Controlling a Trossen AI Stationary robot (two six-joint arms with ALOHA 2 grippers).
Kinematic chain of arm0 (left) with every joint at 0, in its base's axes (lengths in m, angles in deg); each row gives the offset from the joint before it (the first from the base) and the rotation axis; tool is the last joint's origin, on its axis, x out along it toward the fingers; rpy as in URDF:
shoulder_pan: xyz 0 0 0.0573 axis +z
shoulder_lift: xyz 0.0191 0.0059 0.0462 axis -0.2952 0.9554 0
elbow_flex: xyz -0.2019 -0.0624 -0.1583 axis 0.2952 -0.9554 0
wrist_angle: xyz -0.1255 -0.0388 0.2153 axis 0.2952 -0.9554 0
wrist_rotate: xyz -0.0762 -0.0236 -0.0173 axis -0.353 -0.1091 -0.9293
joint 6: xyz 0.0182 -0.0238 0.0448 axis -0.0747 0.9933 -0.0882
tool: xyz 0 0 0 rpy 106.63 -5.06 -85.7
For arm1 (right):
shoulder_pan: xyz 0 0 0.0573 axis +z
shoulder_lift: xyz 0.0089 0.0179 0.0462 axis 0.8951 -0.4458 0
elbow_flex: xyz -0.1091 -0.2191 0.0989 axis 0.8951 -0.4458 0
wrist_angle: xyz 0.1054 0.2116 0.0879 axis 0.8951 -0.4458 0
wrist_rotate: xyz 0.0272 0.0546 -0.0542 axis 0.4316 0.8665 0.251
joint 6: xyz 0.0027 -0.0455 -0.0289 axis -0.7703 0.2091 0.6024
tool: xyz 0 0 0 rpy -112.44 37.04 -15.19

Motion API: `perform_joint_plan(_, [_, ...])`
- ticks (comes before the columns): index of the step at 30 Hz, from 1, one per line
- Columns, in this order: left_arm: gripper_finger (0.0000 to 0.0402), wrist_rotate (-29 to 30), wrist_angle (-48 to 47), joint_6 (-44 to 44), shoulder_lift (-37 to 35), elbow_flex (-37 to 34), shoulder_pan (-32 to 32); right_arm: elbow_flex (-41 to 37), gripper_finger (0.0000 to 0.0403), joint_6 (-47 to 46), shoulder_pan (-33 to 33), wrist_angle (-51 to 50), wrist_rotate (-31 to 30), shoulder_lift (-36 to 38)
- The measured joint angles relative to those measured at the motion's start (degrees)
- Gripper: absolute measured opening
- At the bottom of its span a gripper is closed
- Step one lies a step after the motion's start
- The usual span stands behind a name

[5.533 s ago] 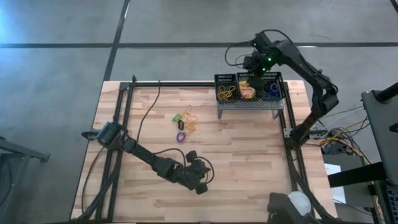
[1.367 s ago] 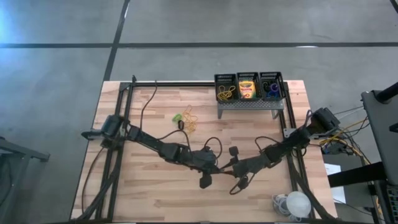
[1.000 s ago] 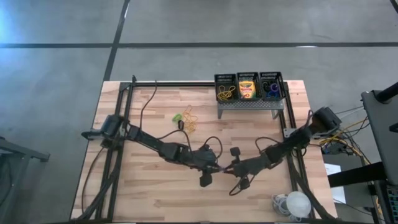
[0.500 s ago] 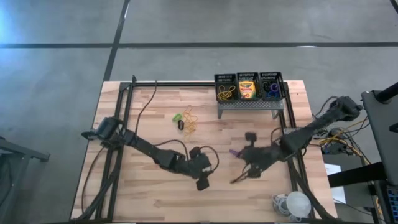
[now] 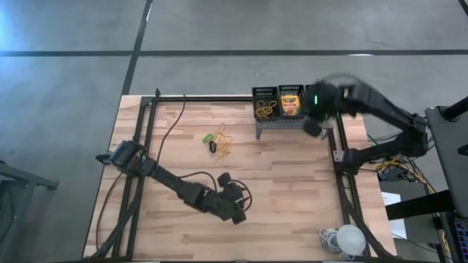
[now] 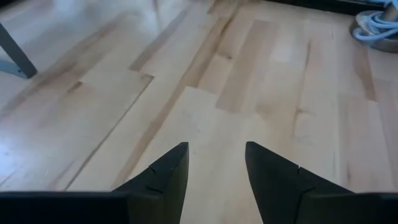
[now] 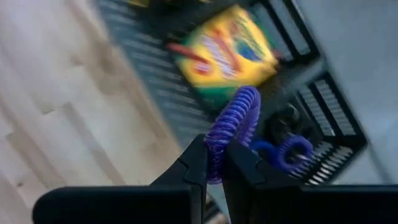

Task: Pick & Place Office Desk Supplies
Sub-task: Put the purple spring keychain into the right black basket on the shelf, then put the yellow rubber band into the left black basket on the shelf

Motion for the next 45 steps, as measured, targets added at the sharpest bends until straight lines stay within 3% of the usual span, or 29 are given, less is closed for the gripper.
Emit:
perform_joint_plan(5, [0.0163, 0.0, 0.0, -0.2, 0.0, 0.0, 0.0, 0.7, 0.0023, 10.8, -22.6, -0.5, 10.3, -4.5])
perform_joint_plan(8, [0.0163, 0.0, -0.4, -0.2, 0.0, 0.0, 0.0, -0.2, 0.0023, 14.0, -29.8, -0.6, 10.8, -6.9])
perform_joint_plan(11, [0.0163, 0.0, -0.8, -0.2, 0.0, 0.0, -0.1, -0.9, 0.0023, 16.7, -32.7, -0.6, 10.9, -8.5])
perform_joint_plan(18, [0.0163, 0.0, -0.9, -0.2, 0.0, 0.0, 0.0, -1.9, 0.0029, 16.8, -32.1, -0.7, 10.7, -10.1])
perform_joint_plan(27, [0.0163, 0.0, -0.9, -0.2, 0.0, -0.3, 0.0, -5.1, 0.0107, 17.6, -31.9, -0.7, 10.7, -9.4])
perform_joint_plan(36, [0.0163, 0.0, -0.9, 1.2, 0.0, -1.0, 0.0, 0.2, 0.0153, 16.3, -31.3, 0.0, 11.2, -5.3])
perform_joint_plan(41, [0.0163, 0.0, -0.9, 1.3, 0.0, -1.0, 0.0, 0.1, 0.0146, 13.0, -26.0, 2.2, 11.2, 0.8])
perform_joint_plan(45, [0.0163, 0.0, -1.3, 1.3, -0.2, -1.0, 0.0, -2.6, 0.0133, 7.6, -14.8, 6.1, 12.4, 7.0])
